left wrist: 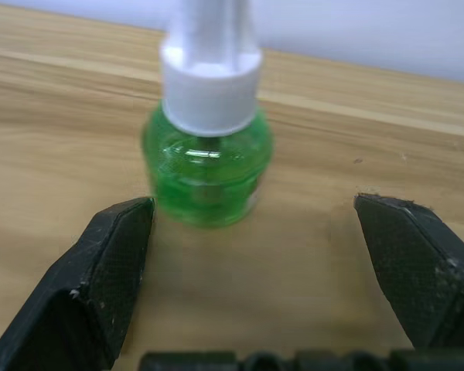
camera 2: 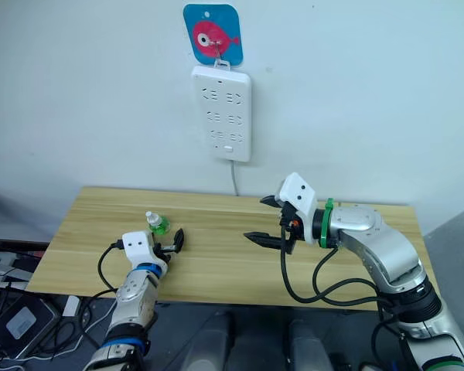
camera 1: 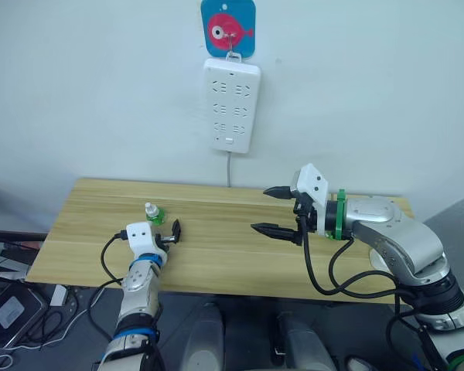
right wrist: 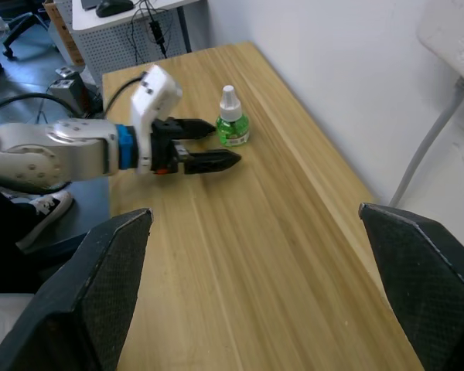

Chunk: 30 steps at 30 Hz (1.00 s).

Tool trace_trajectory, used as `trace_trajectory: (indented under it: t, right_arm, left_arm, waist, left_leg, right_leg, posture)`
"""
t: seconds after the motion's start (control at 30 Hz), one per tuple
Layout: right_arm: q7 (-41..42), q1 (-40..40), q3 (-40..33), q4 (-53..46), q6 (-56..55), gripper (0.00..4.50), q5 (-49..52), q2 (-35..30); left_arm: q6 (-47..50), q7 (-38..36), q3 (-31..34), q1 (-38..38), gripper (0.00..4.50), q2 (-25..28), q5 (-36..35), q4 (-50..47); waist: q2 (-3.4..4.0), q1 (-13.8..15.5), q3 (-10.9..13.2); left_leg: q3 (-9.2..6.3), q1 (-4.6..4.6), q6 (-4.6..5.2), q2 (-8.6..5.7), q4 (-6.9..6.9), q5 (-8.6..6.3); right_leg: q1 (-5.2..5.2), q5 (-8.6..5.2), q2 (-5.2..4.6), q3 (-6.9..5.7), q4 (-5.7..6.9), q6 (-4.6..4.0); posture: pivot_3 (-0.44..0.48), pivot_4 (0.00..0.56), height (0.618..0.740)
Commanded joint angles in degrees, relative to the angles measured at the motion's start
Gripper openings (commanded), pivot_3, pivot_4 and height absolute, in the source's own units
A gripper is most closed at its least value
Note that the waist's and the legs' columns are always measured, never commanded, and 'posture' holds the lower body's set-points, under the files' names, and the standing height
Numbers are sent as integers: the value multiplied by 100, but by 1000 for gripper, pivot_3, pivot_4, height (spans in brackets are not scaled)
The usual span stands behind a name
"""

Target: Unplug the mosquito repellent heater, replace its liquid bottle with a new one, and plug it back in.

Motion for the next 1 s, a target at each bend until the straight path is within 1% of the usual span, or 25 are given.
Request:
trace_trajectory:
  t: [0.03, 0.2, 0.53, 0.63, 0.8, 0.83, 1.0]
  right_arm:
    - [106, -198, -74, -426, -27, 4473, 197, 43]
    - [8, -433, -138, -428, 97, 4473, 358, 244]
    - [-135, -412, -195, -393, 246, 4473, 418, 308]
    - [-175, -411, -185, -405, 258, 4500, 417, 316]
    - [-242, -377, -200, -449, 276, 4500, 433, 318]
    - [-247, -369, -207, -461, 275, 4500, 443, 310]
    - [-302, -343, -231, -506, 175, 4500, 428, 322]
  left_arm:
    - [-377, -11, 113, -214, 4500, 126, -60, 414]
    - [-605, 24, 96, -410, 4500, 241, -24, 825]
    - [-827, -53, 12, -811, 4500, 474, 63, 1313]
    - [-835, -84, 6, -923, 3885, 516, 64, 1441]
    - [-799, -137, 42, -975, 2306, 513, 4, 1528]
    - [-791, -136, 47, -973, 2231, 506, -5, 1526]
    - [-817, -190, -17, -917, 2231, 514, 34, 1363]
  waist:
    - [-1, -11, 1]
    - [-1, -24, 6]
    - [-2, -20, 64]
    - [-1, -23, 74]
    - [-3, -37, 92]
    - [-3, -45, 96]
    - [-4, -80, 100]
  left_leg:
    - [0, 0, 0, 0, -1, 0]
    - [0, 0, -6, 2, -5, -4]
    - [-1, -1, -8, 2, -4, -4]
    - [0, -1, -9, 2, -7, -4]
    - [0, -3, -17, 4, -11, -10]
    - [0, -3, -17, 4, -12, -10]
    - [0, -3, -18, 4, -13, -10]
  right_leg:
    - [0, 0, 0, 0, 0, 0]
    - [0, 0, 0, -2, -2, 1]
    - [0, -1, -1, -3, -3, 1]
    - [-2, -1, -1, -3, -5, 1]
    - [-4, -3, -1, -3, -8, 5]
    - [-4, -3, -1, -4, -8, 5]
    - [-4, -4, -1, -3, -8, 6]
  posture:
    - [259, 294, 740]
    - [254, 293, 740]
    - [263, 299, 740]
    - [259, 301, 740]
    - [246, 300, 740]
    - [246, 300, 740]
    - [245, 296, 740]
